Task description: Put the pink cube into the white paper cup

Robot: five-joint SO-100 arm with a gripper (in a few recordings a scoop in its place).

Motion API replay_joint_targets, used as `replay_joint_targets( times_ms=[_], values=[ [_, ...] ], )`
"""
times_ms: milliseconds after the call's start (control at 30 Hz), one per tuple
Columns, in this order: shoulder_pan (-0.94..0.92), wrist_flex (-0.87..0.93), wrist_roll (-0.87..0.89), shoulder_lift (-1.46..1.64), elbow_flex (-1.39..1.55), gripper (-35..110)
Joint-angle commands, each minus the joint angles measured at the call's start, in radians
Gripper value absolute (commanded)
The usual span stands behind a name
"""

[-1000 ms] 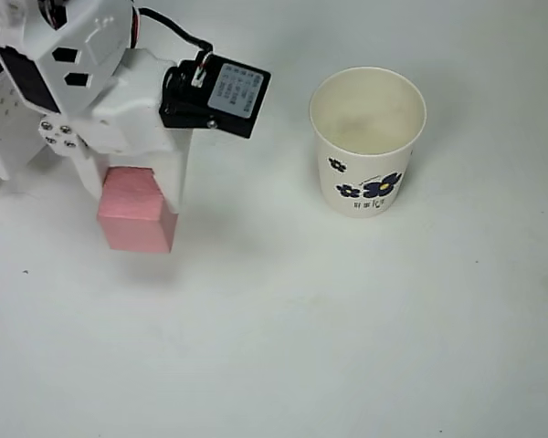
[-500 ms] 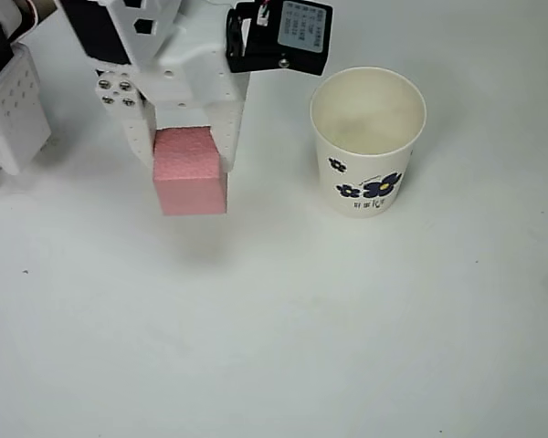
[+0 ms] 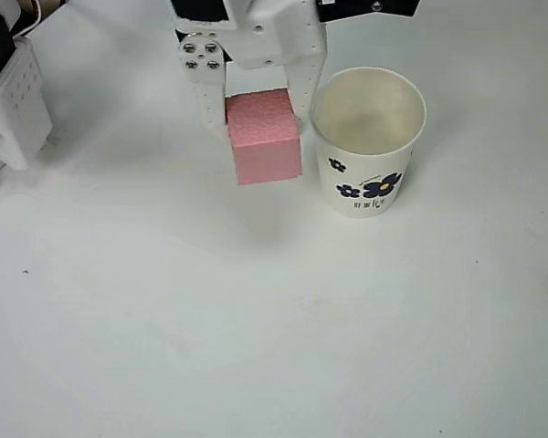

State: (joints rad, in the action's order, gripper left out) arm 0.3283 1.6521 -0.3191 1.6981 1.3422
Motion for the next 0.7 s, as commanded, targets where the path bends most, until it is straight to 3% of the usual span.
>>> replay_joint_targets(
  times_ms=[0,233,667],
  values=[
    [0.029,0.02,-0.023,0.006,-0.137,16],
    [0.072,0.106,-0.028,-0.106,-0.348,16],
    [0.141,0.109,-0.037,-0.215,-0.5,16]
  ],
)
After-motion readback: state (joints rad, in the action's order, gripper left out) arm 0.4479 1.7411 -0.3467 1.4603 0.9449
